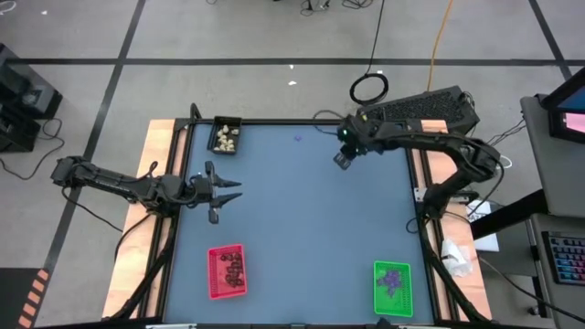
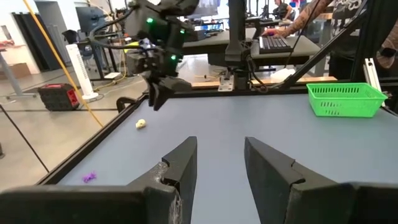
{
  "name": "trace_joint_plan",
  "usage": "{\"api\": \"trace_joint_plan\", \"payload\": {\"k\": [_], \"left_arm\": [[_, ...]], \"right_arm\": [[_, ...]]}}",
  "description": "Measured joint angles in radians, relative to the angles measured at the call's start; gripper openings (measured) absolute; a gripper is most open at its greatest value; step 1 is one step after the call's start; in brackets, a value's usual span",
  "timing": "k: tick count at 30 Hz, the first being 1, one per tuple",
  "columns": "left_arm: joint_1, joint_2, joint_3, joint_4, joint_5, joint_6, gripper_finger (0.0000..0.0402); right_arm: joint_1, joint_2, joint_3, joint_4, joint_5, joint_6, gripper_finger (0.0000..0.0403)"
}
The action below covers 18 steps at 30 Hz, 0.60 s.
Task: Sort Halloween decoration
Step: Put the white skull toy into the black bin
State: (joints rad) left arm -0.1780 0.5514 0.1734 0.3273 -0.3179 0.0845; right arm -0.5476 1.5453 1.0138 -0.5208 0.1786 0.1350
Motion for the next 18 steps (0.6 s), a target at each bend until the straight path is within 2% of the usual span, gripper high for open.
{"api": "trace_joint_plan", "payload": {"k": [4,10,18], "left_arm": [[0.002,0.004,0.000,0.002,-0.005,0.000,0.0129],[0.002,0.007,0.000,0.001,-0.007,0.000,0.0129],[0.002,0.008,0.000,-0.004,-0.007,0.000,0.0129]], "right_arm": [[-0.063,0.083,0.111,-0.119,-0.021,-0.046,0.0130],[-0.114,0.266,0.298,-0.329,-0.023,-0.158,0.0143],[-0.147,0.377,0.423,-0.393,-0.025,-0.293,0.0147]]}}
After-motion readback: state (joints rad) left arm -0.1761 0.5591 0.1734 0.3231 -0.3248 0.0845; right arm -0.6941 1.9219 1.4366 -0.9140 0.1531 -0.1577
